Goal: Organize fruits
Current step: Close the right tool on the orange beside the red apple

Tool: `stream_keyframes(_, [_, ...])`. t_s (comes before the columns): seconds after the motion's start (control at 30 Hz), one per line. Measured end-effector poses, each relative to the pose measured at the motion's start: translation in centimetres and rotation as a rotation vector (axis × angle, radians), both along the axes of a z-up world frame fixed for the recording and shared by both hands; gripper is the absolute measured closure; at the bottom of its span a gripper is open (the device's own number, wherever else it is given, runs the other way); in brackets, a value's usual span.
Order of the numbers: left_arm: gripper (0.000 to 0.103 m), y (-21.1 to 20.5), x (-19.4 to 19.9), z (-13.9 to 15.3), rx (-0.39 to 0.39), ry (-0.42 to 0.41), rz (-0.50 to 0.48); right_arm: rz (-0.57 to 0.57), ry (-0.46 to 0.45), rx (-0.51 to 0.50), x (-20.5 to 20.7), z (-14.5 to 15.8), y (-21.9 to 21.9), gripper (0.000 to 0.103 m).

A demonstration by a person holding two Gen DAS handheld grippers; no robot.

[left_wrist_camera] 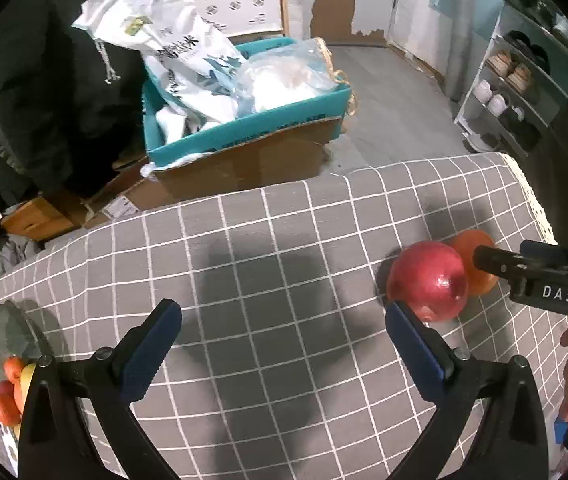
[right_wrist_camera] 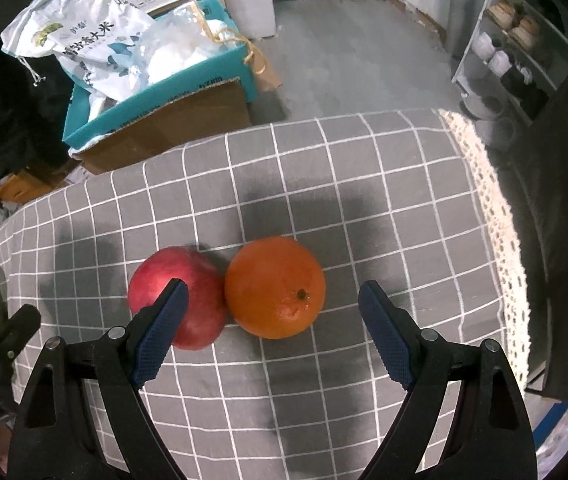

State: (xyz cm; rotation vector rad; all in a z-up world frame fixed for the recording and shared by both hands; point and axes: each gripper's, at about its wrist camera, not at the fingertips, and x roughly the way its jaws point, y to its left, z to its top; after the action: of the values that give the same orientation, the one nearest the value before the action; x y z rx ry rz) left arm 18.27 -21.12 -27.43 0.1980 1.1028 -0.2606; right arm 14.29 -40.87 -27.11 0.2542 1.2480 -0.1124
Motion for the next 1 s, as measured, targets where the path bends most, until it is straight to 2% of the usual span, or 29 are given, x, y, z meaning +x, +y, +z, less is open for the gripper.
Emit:
stream_keyframes(0.23, [0.0,-1.0,0.5,-1.1,-0.017,0.036,-0.018,-0.05,0.028,0.063,0.1,-1.7,-1.0,0.017])
stream_keyframes(0.47, [0.0,-1.9,0.7,-1.5,-0.014,0.045,-0.045,-0.09,0.038,0.197,0.0,-3.1,-2.0,0.036])
stream_keyframes(0.6, [0.0,-2.5,0.5,-1.2,-0.046,0.049,-0.061,-0.062,0.025,0.157,-0.2,-2.7,-1.5,0.039])
stream_keyframes(0.83, [0.0,-5.0,-0.3,-1.1,-0.071,0.052,-0.131,-0.151,-0.003,0.136,-1.5,-1.6,-3.7,0.044])
stream_keyframes(0.93, [0.0,-6.5,-0.5,-1.3,-0.081,0.064,-0.158,-0.165,-0.031,0.129,-2.2,-0.5,-4.5,0.062])
stream_keyframes(1.0, [0.0,-7.5,-0.6,-1.5,-0.079,0.074,-0.173,-0.159,-0.017,0.097,-2.3,-0.1,-4.7,0.065])
